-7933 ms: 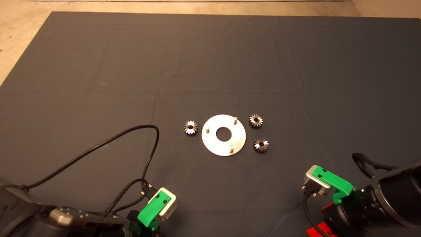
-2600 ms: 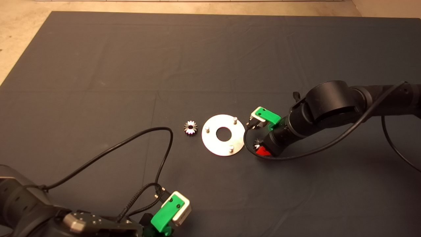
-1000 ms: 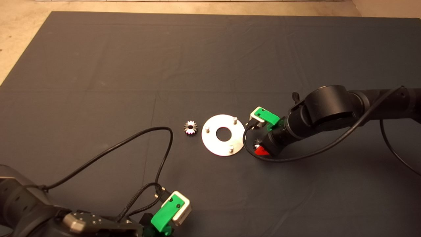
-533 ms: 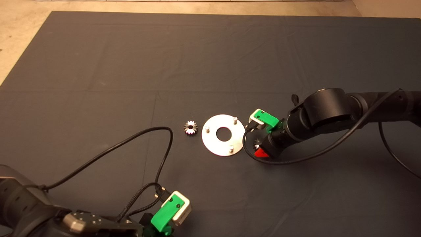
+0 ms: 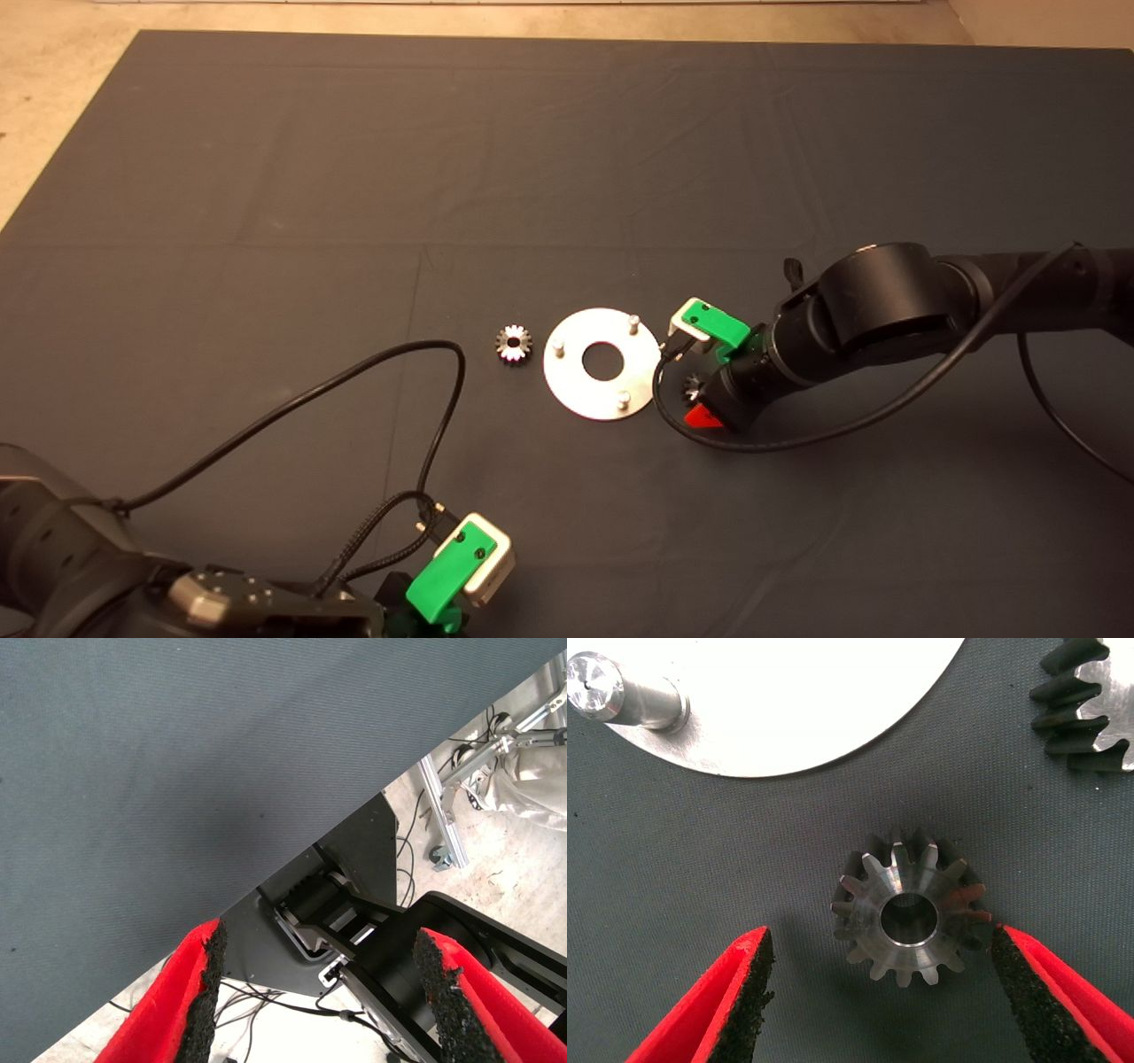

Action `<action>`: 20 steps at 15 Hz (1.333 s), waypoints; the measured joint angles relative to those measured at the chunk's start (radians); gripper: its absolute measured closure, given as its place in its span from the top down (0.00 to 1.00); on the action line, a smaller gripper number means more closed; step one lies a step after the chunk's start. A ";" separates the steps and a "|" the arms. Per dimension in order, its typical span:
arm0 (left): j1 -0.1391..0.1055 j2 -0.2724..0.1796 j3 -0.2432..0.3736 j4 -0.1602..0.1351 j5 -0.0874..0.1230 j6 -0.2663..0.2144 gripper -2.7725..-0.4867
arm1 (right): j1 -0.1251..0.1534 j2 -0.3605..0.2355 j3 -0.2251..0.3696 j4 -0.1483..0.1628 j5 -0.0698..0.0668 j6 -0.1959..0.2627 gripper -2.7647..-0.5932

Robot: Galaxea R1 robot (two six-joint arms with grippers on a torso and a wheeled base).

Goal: Install three planetary gears onto the carrier pins

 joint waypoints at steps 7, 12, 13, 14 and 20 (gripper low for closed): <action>0.000 0.000 0.000 0.006 0.000 0.000 0.43 | -0.002 0.000 0.011 -0.001 -0.005 -0.014 0.50; 0.000 0.000 0.000 0.007 0.000 0.000 0.43 | -0.002 0.000 0.012 -0.001 -0.006 -0.014 0.50; 0.000 0.000 0.000 0.006 0.000 0.000 0.43 | -0.003 0.000 0.012 -0.001 -0.007 -0.014 0.50; 0.000 0.000 0.000 0.006 0.000 0.000 0.43 | -0.003 0.000 0.012 -0.001 -0.007 -0.014 0.50; 0.000 0.000 0.000 0.007 0.000 0.000 0.43 | -0.033 0.000 0.012 -0.005 -0.009 -0.057 0.43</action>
